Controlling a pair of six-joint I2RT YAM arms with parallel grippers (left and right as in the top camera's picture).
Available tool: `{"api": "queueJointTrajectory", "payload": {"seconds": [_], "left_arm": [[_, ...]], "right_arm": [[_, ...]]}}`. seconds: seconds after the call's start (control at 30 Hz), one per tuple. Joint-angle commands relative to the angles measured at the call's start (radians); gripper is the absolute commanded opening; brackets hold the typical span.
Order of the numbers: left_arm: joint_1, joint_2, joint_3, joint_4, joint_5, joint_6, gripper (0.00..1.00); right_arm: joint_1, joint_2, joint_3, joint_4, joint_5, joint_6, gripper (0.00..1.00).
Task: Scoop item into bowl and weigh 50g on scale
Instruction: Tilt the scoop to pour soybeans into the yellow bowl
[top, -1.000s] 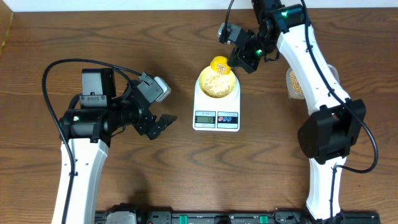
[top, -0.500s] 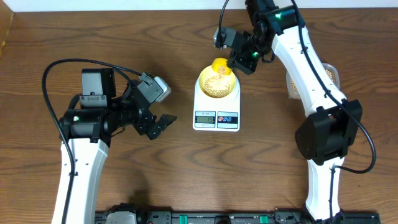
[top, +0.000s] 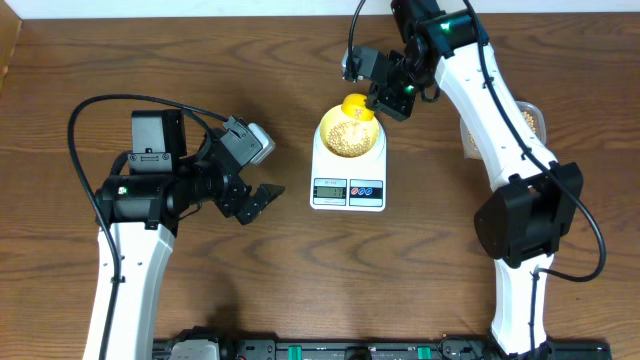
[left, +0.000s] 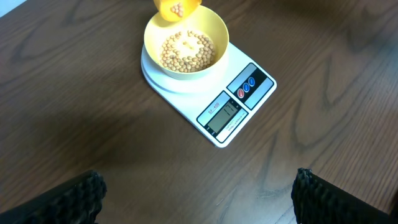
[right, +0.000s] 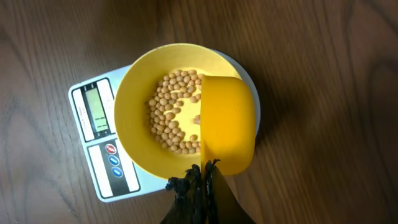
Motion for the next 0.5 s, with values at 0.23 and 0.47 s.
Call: {"api": "queueJointTrajectory", "payload": {"seconds": [0.23, 0.47], "left_arm": [[0.006, 0.0, 0.005, 0.0, 0.009, 0.017, 0.97], [0.006, 0.0, 0.005, 0.0, 0.009, 0.017, 0.98]], "right_arm": [[0.027, -0.077, 0.023, -0.024, -0.008, -0.082, 0.01], [0.043, -0.095, 0.023, -0.04, 0.085, -0.193, 0.01]]}}
